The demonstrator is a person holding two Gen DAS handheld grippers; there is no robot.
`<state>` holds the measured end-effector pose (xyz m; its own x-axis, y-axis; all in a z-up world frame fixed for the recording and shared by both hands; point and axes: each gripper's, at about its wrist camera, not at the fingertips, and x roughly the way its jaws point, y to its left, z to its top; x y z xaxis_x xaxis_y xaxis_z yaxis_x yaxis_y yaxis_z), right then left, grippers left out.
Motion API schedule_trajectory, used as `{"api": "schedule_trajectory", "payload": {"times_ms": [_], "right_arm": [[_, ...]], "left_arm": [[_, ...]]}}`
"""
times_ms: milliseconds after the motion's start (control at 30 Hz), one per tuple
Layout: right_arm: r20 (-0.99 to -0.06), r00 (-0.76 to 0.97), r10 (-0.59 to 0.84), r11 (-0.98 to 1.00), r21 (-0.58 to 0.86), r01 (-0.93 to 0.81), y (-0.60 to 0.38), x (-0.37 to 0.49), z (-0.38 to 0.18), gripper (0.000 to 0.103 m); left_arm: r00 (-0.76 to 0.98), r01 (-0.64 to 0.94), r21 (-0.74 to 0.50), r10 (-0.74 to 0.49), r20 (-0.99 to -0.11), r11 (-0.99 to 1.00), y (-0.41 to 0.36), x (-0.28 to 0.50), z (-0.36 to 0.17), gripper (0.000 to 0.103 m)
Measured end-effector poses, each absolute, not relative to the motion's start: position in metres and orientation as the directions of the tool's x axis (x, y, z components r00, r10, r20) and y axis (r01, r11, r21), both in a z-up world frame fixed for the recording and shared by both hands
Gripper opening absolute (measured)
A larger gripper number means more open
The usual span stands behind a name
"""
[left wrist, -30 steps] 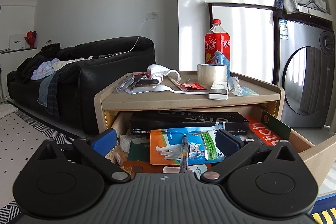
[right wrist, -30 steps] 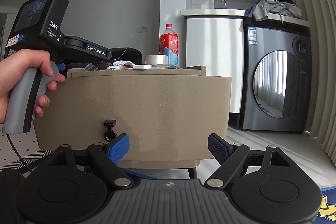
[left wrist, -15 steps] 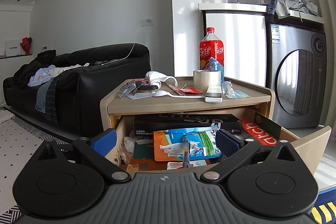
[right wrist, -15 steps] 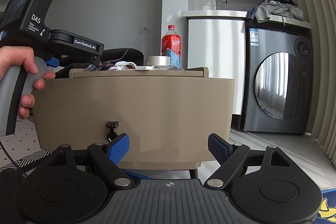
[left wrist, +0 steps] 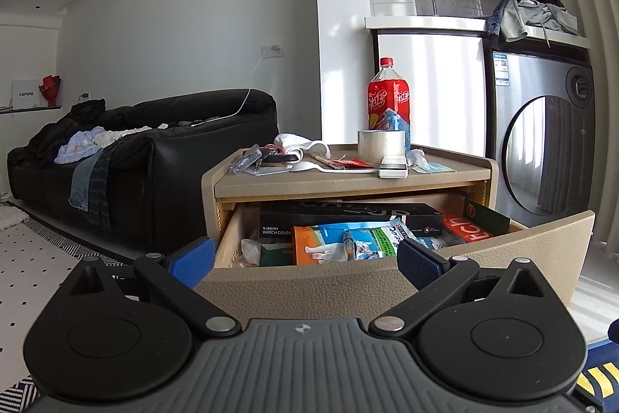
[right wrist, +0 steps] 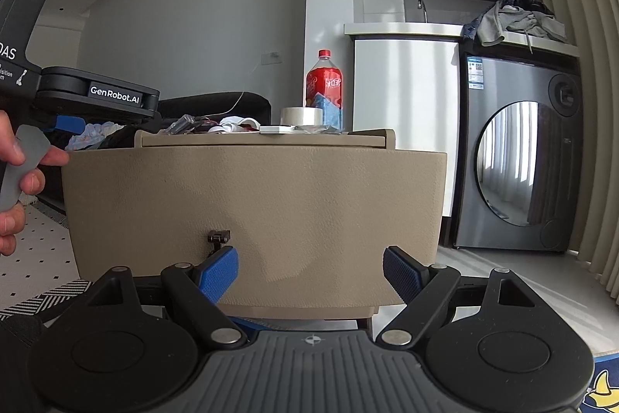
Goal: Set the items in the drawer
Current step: 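Withdraw the left gripper from the drawer while the right gripper approaches the drawer handle, then move the right gripper to the drawer handle and close on it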
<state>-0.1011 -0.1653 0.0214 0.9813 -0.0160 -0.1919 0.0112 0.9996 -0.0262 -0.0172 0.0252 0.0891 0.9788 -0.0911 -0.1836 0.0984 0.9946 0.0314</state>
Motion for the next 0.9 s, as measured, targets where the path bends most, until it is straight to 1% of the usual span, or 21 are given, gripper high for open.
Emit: {"api": "schedule_trajectory", "payload": {"times_ms": [200, 367, 567, 900], "right_arm": [[-0.178, 0.984, 0.003, 1.0, -0.005, -0.004, -0.165, -0.097, 0.024, 0.085], [-0.173, 0.985, 0.01, 1.0, -0.004, -0.011, -0.165, -0.095, 0.026, 0.085], [-0.164, 0.986, 0.017, 1.0, 0.0, -0.017, -0.164, -0.093, 0.029, 0.085], [-0.158, 0.987, 0.039, 0.999, 0.016, -0.037, -0.159, -0.085, 0.034, 0.085]], "left_arm": [[0.988, 0.082, 0.07, -0.072, -0.135, 0.994, 0.023, -0.034, 0.075, 0.103], [0.994, 0.074, 0.056, -0.069, -0.082, 0.996, 0.027, -0.046, 0.064, 0.103], [0.996, 0.054, 0.074, -0.049, -0.073, 0.996, 0.026, -0.056, 0.049, 0.103], [0.996, 0.049, 0.066, -0.044, -0.074, 0.997, 0.031, -0.068, 0.023, 0.103]]}}
